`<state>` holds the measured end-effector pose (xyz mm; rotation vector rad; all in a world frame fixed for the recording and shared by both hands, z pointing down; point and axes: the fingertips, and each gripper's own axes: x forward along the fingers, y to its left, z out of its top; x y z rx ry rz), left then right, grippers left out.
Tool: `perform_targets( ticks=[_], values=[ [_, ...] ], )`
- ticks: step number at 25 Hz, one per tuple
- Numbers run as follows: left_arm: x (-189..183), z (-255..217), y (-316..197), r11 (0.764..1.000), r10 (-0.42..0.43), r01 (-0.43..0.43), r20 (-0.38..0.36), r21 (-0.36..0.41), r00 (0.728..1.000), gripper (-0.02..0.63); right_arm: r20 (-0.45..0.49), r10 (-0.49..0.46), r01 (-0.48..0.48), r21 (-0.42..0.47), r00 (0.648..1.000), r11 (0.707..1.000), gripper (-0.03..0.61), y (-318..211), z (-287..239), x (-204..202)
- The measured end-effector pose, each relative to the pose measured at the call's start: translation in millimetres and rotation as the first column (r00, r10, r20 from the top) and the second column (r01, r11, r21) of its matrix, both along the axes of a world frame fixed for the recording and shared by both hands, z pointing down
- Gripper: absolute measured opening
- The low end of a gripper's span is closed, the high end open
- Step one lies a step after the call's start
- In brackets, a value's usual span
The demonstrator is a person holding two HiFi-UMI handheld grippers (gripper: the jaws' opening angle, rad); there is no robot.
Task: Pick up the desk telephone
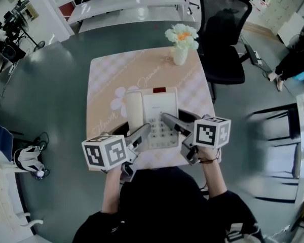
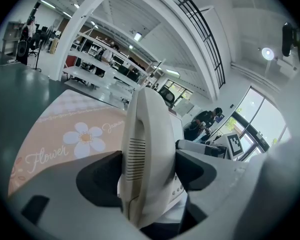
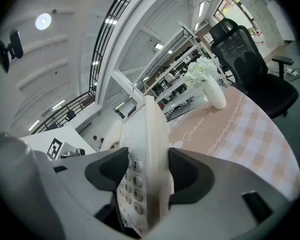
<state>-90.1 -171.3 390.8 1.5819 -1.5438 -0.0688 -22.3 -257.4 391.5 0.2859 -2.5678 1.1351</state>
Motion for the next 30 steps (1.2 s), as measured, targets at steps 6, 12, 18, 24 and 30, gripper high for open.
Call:
perform_targets(
  ticks=[6,12,18,24,30],
  values=[
    [0.1,-7.5,-1.9,1.000,-0.007,0.007,0.011,0.018,1.000,0.324,0.011,-0.004,0.004,0.019,1.000,1.000,0.245,-2.2,-8.5,-0.3],
    [-0.8,-12.9,-3.5,1.000,-0.010,0.009,0.024,0.030,1.000,0.324,0.021,-0.006,0.005,0.030,1.000,1.000,0.245,-3.7,-14.2,-1.5],
    [-0.4,-13.8,-5.4,0.999,-0.012,0.011,0.028,0.030,1.000,0.324,0.023,-0.004,0.003,0.037,1.000,0.999,0.245,-5.4,-15.3,-0.6],
    [0.2,-14.8,-4.1,0.999,-0.011,0.010,0.025,0.035,1.000,0.324,0.025,-0.001,0.000,0.047,1.000,0.999,0.245,-3.9,-17.4,0.2],
    [-0.9,-14.6,-5.5,0.999,-0.012,0.011,0.024,0.036,1.000,0.324,0.022,0.006,-0.007,0.043,1.000,0.999,0.245,-5.2,-16.6,-0.1]
  ],
)
